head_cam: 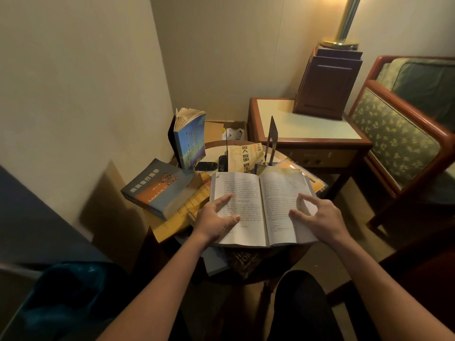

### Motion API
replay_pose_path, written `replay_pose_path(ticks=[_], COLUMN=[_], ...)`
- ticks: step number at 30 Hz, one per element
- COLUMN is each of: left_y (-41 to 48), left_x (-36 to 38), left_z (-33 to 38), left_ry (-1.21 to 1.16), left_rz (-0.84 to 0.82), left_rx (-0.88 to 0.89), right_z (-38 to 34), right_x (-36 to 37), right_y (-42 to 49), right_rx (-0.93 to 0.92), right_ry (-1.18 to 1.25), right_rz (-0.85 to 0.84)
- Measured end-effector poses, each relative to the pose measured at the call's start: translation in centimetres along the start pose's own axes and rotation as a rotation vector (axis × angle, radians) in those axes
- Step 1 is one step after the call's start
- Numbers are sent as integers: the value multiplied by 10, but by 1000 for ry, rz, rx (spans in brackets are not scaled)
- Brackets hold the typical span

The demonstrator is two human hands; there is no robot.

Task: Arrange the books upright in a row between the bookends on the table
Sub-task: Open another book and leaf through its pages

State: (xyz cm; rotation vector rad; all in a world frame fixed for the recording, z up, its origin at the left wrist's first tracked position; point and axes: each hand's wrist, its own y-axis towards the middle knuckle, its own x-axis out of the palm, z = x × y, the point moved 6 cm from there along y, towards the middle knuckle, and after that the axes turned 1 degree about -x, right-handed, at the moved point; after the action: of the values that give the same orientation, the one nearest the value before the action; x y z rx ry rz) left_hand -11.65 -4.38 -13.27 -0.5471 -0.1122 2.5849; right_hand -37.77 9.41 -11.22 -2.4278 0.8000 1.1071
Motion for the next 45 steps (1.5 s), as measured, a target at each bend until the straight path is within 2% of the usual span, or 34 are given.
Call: replay_pose_path(ticks=[5, 12, 16, 19, 21, 23, 27, 30, 34, 37, 39, 41, 43, 45], left_y=[-10, -19, -28, -28, -26, -26, -27, -25, -14, -7, -2, 2, 2, -3], left_x=[-5, 0, 9, 23, 27, 30, 40, 46, 35, 17, 4, -5, -13, -20], left_z=[21, 76, 88, 85, 79, 73, 55, 49, 43, 42, 45, 54, 69, 84], left_ry=[-48, 57, -186, -355, -302, -167, 108, 224, 308, 242, 27, -252, -313, -360], left_rz=[-19, -64, -115, -215, -204, -175, -175, -164, -60, 51, 80, 17, -69, -135], left_rx=[45, 234, 135, 102, 66, 98, 205, 252, 167, 84, -6, -69, -37, 2], right_z=[-31, -92, -102, -101, -101, -97, -89, -80, -83, -90, -98, -107, -120, -129], right_x=[-26, -20, -12, -6, 1, 10, 26, 31, 26, 22, 17, 14, 12, 9], right_y=[-7, -22, -29, -34, -40, -40, -37, -42, -42, -39, -38, -39, -41, -43], right_rx=[-67, -309, -344, -288, -207, -145, -62, -37, -43, -47, -47, -58, -73, -56], right_ry=[240, 268, 333, 514, 669, 718, 610, 576, 587, 648, 716, 759, 781, 805], right_rz=[-102, -122, -64, -110, -142, -112, -152, -120, -130, -204, -268, -346, -420, -422])
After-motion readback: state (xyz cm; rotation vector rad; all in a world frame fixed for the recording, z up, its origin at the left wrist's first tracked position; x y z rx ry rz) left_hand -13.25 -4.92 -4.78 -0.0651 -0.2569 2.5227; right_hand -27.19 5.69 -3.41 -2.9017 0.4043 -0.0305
